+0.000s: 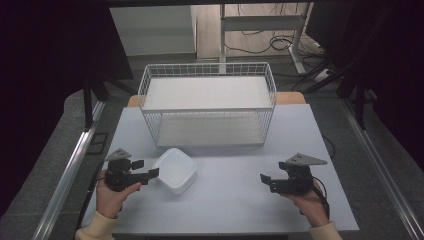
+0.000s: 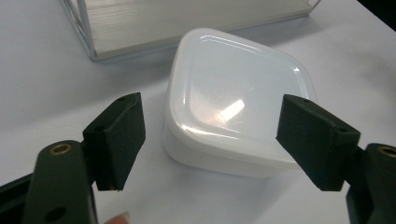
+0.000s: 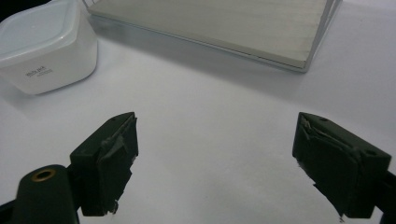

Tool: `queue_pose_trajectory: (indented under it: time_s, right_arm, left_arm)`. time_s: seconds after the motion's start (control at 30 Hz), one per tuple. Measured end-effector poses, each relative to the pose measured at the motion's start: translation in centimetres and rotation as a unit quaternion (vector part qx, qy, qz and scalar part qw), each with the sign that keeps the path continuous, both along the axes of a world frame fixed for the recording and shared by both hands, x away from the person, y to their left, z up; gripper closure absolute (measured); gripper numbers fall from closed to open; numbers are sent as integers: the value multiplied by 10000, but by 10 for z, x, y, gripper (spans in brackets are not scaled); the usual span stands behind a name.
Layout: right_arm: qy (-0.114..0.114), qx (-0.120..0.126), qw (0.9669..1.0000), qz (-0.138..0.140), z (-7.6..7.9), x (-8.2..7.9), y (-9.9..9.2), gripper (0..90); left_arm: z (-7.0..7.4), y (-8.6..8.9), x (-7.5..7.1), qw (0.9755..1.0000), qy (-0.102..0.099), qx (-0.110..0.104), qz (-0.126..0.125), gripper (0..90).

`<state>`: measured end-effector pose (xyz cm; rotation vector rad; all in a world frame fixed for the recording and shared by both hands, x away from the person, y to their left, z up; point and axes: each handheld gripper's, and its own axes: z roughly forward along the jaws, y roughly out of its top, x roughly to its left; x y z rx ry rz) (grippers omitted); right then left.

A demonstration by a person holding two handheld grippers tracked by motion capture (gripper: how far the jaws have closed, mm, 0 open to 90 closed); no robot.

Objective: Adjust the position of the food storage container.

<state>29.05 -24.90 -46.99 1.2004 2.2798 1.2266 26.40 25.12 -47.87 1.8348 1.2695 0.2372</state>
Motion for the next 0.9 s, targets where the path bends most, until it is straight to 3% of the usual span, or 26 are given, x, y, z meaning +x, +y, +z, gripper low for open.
queue_pose_trajectory:
  time_s: [0.27,0.53,0.9]
  right_arm:
    - [76,-107,9999,45,-5,4,3,145]
    - [18,-124,9999,-47,-1,0,3,158]
    - [40,-148,9998,-113,-1,-2,-2,166]
  left_arm:
    - [1,0,-3,10000,-16,73,24,232]
    - [5,3,-7,10000,-66,30,60,233]
    - [5,6,-1,9999,-95,4,136,233]
